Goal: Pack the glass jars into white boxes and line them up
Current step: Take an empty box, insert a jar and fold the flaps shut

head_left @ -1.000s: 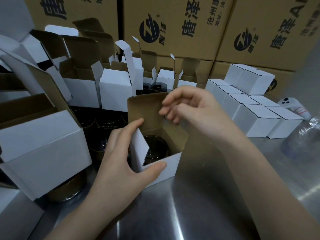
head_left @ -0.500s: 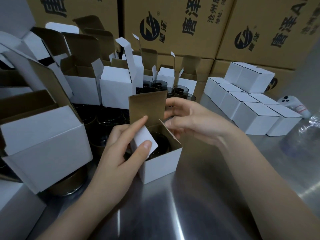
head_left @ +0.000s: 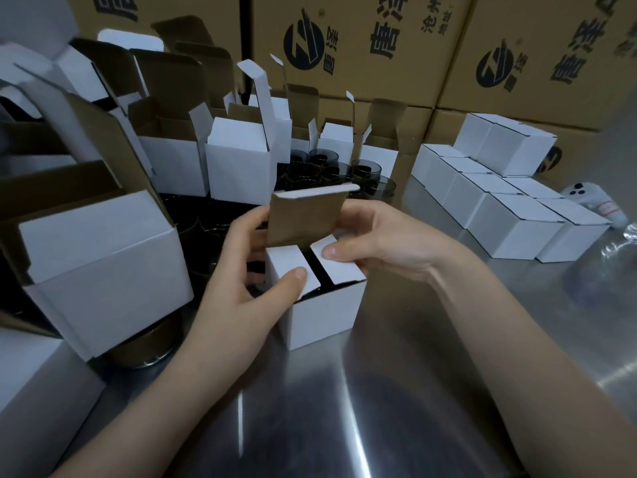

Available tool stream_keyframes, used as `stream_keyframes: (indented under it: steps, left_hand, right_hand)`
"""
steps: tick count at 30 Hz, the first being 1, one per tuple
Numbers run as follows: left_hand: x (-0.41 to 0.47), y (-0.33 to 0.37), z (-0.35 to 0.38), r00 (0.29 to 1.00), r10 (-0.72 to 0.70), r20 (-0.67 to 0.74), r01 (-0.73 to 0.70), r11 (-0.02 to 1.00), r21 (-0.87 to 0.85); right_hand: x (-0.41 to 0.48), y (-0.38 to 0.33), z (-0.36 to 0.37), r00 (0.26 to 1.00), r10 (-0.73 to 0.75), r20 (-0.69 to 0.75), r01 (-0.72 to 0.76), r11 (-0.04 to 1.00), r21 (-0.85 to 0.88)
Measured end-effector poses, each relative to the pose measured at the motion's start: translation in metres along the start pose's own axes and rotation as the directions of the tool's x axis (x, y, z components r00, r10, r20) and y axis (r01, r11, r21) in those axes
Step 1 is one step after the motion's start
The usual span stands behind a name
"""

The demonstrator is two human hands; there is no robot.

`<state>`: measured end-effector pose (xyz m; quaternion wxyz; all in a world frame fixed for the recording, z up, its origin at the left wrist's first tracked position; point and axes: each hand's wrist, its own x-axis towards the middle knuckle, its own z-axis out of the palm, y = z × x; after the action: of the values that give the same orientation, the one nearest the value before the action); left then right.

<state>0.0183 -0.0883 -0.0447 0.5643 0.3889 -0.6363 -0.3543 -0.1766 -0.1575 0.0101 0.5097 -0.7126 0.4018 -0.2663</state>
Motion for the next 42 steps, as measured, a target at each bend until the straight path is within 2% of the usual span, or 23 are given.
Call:
stream_keyframes:
  steps: [3, 6, 10, 13, 16, 18, 21, 28, 32, 36, 39, 42]
  left_hand:
    - [-0.001, 0.002, 0.0, 1.0, 0.009, 0.011, -0.009, 1.0, 0.004]
    - [-0.001, 0.002, -0.001, 1.0, -0.013, 0.001, 0.013, 1.0, 0.016]
    - [-0.001, 0.003, -0.001, 0.999, -0.002, -0.041, 0.004, 0.999, 0.047]
    - [-0.001, 0.002, 0.0, 0.998, 0.035, -0.058, -0.03, 0.996, 0.085]
    - [-0.001, 0.0, -0.001, 0.996, 0.06, -0.061, -0.054, 0.993, 0.107]
    - [-0.001, 0.001, -0.002, 0.996, 0.064, -0.054, -0.059, 0.993, 0.102]
    - [-0.001, 0.0, -0.005, 0.997, 0.067, -0.031, -0.064, 0.995, 0.083]
    - [-0.003, 0.009, -0.003, 0.995, 0.098, 0.005, -0.097, 0.98, 0.176]
    - [0.004, 0.015, -0.006, 0.98, 0.18, 0.081, -0.195, 0.947, 0.255]
    - [0.018, 0.016, -0.012, 0.909, 0.326, 0.259, -0.409, 0.815, 0.41]
    - [0.017, 0.01, -0.012, 0.878, 0.379, 0.292, -0.474, 0.77, 0.428]
    - [0.012, 0.004, -0.007, 0.869, 0.399, 0.293, -0.49, 0.774, 0.4]
  right_hand:
    - [0.0, 0.001, -0.001, 0.999, -0.045, -0.021, 0.043, 0.998, -0.055]
    - [-0.001, -0.001, -0.004, 1.0, -0.026, -0.013, 0.024, 0.992, -0.121]
    - [-0.006, -0.005, -0.01, 0.996, -0.014, 0.089, 0.026, 0.991, -0.133]
    - [-0.008, -0.008, -0.011, 0.998, -0.014, 0.054, 0.017, 0.998, -0.059]
    - [-0.011, -0.007, -0.013, 0.992, -0.118, 0.049, 0.12, 0.991, -0.059]
    - [-0.014, -0.007, -0.013, 0.981, -0.162, 0.106, 0.174, 0.978, -0.114]
    - [-0.016, -0.008, -0.01, 0.977, -0.135, 0.164, 0.16, 0.975, -0.153]
    - [-0.012, -0.007, -0.005, 0.968, -0.219, 0.12, 0.233, 0.964, -0.127]
    - [-0.011, -0.006, -0.003, 0.966, -0.247, 0.077, 0.256, 0.953, -0.16]
    - [-0.012, -0.007, -0.001, 0.955, -0.29, 0.057, 0.296, 0.934, -0.2]
    - [-0.011, -0.006, -0.002, 0.949, -0.305, 0.076, 0.314, 0.932, -0.182]
    - [-0.009, -0.005, -0.003, 0.946, -0.293, 0.135, 0.314, 0.934, -0.169]
